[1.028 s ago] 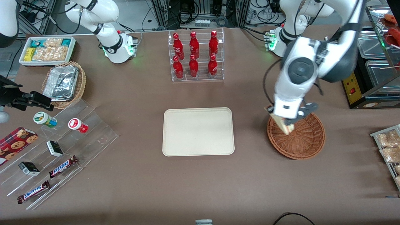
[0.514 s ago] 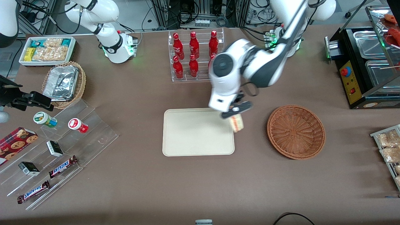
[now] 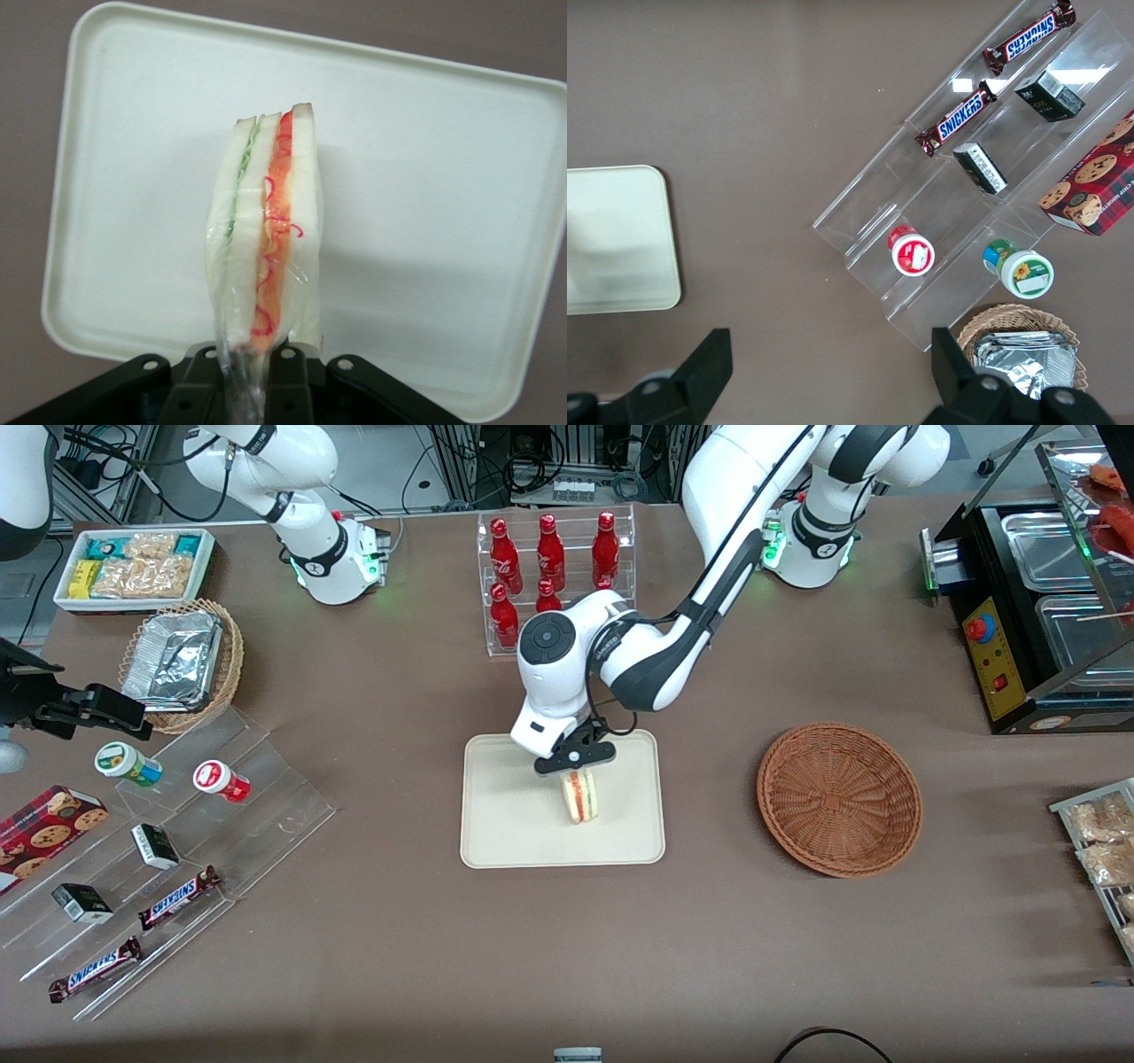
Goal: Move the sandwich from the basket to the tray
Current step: 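Lower the sandwich onto the tray and open the left gripper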
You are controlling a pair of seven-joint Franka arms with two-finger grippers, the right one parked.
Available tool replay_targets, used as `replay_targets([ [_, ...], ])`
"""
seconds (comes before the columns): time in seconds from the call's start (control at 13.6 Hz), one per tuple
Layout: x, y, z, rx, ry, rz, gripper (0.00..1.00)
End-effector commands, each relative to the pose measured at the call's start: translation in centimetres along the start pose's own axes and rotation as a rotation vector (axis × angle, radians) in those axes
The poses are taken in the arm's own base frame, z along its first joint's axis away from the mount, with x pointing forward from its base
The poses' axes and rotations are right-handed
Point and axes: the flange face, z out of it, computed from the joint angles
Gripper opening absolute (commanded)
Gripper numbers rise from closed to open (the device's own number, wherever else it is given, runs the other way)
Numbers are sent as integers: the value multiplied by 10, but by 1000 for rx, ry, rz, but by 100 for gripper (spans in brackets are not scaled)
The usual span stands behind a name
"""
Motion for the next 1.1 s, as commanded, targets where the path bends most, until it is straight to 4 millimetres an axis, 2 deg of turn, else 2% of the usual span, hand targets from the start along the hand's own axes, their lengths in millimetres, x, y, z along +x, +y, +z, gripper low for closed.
replay_targets([
  [0.0, 2, 13, 4, -55, 16, 63, 0],
  [0.29, -16, 21, 37, -19, -1, 113, 0],
  [0.51, -20, 23, 43, -12, -6, 152, 0],
  [0.81, -19, 21, 40, 7, 6, 166, 0],
  [1.03, -19, 18, 48, 42, -2, 172, 0],
])
